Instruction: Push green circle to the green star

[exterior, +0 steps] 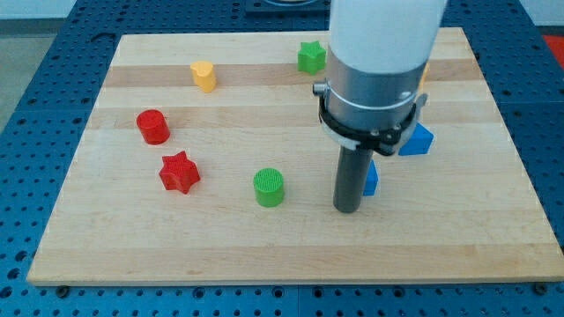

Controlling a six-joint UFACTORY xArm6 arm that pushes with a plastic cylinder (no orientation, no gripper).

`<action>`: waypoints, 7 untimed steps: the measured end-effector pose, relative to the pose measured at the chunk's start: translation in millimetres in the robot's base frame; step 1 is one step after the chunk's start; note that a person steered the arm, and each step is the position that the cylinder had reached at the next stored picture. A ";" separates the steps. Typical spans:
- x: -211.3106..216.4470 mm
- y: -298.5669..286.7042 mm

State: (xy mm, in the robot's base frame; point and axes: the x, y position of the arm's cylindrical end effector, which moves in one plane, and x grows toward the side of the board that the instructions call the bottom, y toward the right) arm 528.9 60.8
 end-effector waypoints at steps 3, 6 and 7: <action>6.2 -87.6; -30.7 -90.1; -8.0 -133.3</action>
State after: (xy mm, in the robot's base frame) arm 520.9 -72.6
